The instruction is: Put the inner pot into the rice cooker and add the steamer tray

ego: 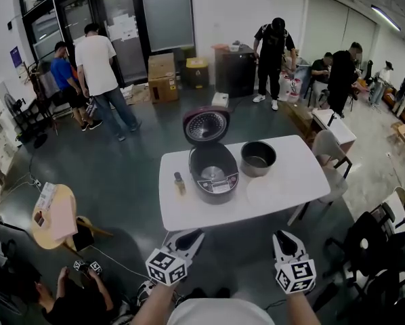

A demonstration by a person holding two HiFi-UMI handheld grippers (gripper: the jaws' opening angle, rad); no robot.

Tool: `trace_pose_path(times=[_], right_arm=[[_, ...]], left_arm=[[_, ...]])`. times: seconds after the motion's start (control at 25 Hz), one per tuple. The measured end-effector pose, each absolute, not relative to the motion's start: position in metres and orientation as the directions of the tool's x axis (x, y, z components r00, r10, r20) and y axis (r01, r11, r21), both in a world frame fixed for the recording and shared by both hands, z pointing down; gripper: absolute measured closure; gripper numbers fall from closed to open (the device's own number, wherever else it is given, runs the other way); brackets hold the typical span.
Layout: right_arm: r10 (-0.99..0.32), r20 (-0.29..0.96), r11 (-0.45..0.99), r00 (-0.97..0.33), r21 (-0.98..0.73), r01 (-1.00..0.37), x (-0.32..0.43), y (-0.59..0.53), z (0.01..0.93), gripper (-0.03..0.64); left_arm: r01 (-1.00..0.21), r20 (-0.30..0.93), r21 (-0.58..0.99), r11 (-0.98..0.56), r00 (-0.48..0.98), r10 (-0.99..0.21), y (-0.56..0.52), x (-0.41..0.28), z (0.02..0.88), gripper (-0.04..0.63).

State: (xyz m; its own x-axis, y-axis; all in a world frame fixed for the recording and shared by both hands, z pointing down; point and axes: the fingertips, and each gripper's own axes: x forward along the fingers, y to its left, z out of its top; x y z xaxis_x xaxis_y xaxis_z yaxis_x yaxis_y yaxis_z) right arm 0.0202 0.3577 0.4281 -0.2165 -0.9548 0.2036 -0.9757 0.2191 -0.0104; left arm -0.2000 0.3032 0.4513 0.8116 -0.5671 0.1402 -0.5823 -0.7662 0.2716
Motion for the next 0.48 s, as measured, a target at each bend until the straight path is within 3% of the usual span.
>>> trace_pose_path(times=[0.32,0.48], right_arm=[[-0.944,0.207,0.257,-0.255,-0.019,-0.966,0.031,0.363,0.434,0.465],[-0.943,0.208,0.258,-0.258,-0.029,-0.966,0.036,0.363,0.437,0.454]], left_arm=[[-0.585,0.138,0.293,-0.757,0.809,-0.572,0.312,-0.187,0.455,0.458],[-0.584,0.141,0.304,-0.753,0.809,-0.571,0.314,-0.184,0.457,0.422]])
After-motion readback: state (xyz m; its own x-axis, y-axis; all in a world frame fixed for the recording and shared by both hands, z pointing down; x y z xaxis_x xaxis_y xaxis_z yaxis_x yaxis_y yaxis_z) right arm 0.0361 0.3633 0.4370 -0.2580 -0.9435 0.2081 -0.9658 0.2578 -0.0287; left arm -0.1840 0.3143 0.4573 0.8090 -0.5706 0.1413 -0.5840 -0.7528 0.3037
